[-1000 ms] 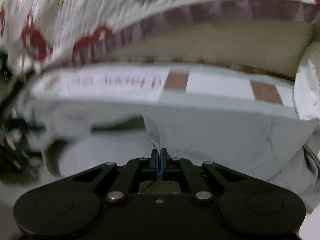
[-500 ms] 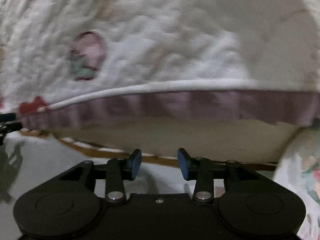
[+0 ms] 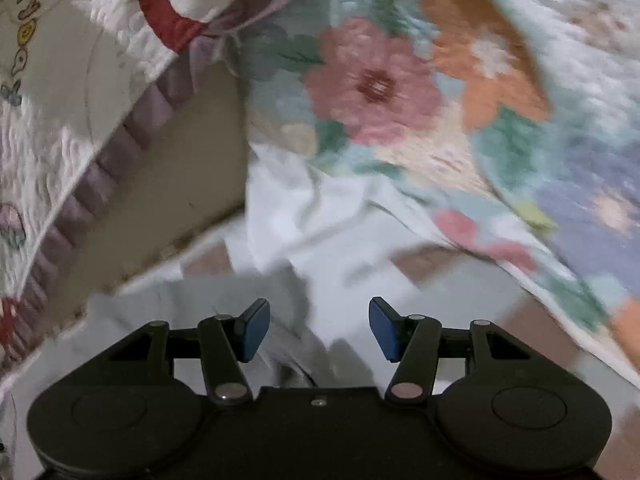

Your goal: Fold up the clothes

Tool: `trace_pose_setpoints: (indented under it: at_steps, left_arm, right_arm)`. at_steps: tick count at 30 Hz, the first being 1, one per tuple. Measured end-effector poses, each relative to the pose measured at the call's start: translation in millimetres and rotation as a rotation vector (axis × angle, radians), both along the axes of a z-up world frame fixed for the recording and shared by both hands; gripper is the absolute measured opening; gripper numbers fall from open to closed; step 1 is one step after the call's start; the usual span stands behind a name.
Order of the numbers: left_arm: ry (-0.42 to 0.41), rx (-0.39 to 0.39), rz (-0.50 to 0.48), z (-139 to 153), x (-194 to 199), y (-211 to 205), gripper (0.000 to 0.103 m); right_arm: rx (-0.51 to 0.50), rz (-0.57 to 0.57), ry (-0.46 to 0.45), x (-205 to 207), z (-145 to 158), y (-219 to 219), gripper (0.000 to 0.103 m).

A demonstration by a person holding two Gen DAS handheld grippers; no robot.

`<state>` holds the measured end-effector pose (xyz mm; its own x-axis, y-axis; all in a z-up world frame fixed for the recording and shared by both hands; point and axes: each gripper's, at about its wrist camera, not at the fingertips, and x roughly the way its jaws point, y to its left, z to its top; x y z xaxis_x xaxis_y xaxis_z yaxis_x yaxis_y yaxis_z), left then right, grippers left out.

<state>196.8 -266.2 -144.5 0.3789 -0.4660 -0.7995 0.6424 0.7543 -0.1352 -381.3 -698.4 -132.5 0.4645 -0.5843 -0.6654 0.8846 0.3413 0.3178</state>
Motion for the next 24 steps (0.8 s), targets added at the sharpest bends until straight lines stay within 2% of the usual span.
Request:
trace_pose_setpoints:
  at_steps: [2, 6, 11, 13, 14, 16, 18, 20, 22, 24]
  left_arm:
    - [0.008, -0.011, 0.047, -1, -1, 17, 0.068]
    - [0.014, -0.057, 0.112, -9, 12, 38, 0.069]
    - [0.068, -0.162, 0.176, -11, 27, 51, 0.072]
    - [0.067, -0.175, 0.184, -11, 28, 51, 0.072]
    - [0.057, -0.166, 0.176, -10, 27, 48, 0.072]
    - [0.039, -0.139, 0.159, -10, 25, 43, 0.072]
    - [0.023, -0.101, 0.145, -9, 21, 39, 0.072]
    - [-0.009, -0.064, 0.127, -9, 17, 33, 0.073]
    - [-0.036, -0.022, 0.11, -10, 15, 26, 0.074]
    - [-0.052, 0.01, 0.097, -11, 15, 19, 0.077]
  right_arm:
    - [0.0, 0.051, 0.037, -3, -5, 19, 0.06]
    - [0.009, 0.099, 0.088, 2, -20, 39, 0.06]
    - [0.003, 0.09, 0.103, 22, -28, 29, 0.061]
    - [-0.007, 0.094, 0.105, 33, -26, 25, 0.062]
    - [-0.012, 0.096, 0.107, 38, -25, 23, 0.059]
    - [-0.022, 0.099, 0.109, 48, -24, 19, 0.007]
    - [-0.032, 0.103, 0.111, 58, -22, 15, 0.007]
    - [-0.082, 0.065, 0.154, 56, 2, 9, 0.006]
    - [-0.106, 0.057, 0.24, 49, 21, 1, 0.006]
    - [-0.094, 0.044, 0.335, 44, 25, -9, 0.005]
